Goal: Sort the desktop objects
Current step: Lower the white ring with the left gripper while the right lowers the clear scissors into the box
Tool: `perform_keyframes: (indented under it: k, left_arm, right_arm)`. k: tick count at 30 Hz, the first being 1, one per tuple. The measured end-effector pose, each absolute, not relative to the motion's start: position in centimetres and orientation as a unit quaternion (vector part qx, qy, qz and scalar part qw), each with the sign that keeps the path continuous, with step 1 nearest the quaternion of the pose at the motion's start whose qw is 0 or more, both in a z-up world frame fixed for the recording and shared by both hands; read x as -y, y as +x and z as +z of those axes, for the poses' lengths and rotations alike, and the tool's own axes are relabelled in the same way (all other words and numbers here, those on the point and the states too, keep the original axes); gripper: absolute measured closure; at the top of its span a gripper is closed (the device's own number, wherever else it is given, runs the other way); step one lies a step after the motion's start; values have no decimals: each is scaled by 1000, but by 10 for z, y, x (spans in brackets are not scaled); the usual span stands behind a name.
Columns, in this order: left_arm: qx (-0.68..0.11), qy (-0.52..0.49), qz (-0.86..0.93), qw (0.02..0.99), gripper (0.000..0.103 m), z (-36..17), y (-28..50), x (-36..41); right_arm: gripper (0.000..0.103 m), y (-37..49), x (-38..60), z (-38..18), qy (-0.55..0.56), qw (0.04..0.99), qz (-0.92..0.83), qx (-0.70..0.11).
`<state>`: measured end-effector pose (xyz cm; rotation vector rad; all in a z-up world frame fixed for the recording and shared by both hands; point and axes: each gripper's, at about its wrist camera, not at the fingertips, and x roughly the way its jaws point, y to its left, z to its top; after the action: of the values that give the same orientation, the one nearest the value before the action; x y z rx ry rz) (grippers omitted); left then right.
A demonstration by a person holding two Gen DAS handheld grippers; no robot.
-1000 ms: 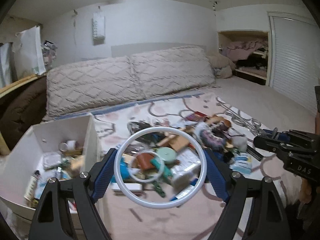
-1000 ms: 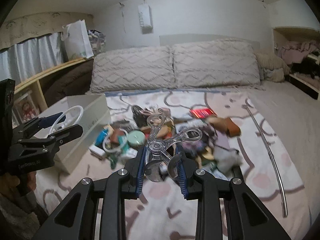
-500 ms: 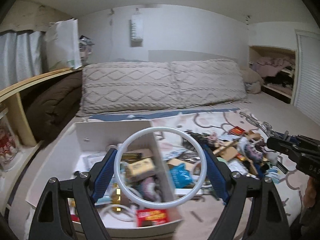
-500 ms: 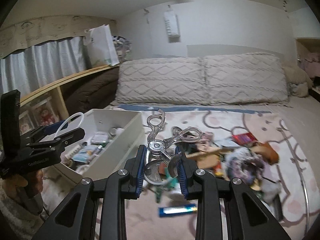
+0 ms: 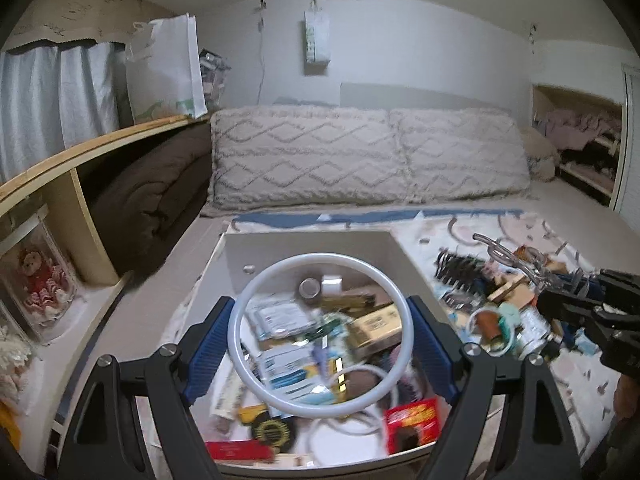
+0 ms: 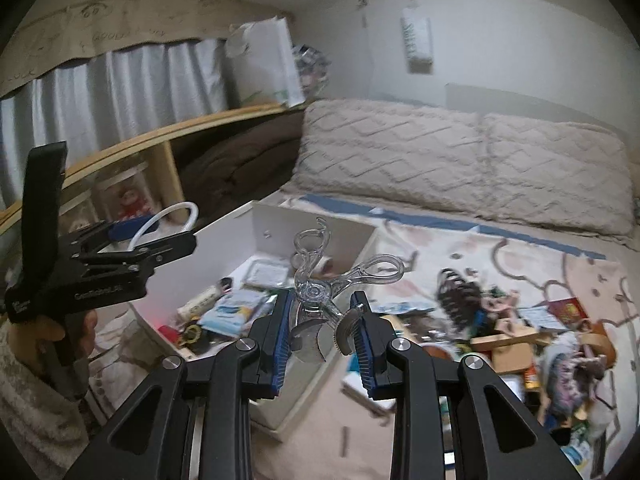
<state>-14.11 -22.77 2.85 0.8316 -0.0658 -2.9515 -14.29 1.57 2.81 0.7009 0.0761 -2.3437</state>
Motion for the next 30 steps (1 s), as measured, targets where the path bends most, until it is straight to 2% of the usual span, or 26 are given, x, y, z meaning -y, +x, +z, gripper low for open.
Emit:
perform_keyframes:
  k: [13,30]
  left_arm:
    - [41,367,-929,28,19,-7,-155,252]
    - [50,432,-900,40,19,-30,-174,283]
  right_arm:
    - [73,-156,29,6,319,370,-871,-51]
    - [73,-168,71,-17,372,395,-836,-80]
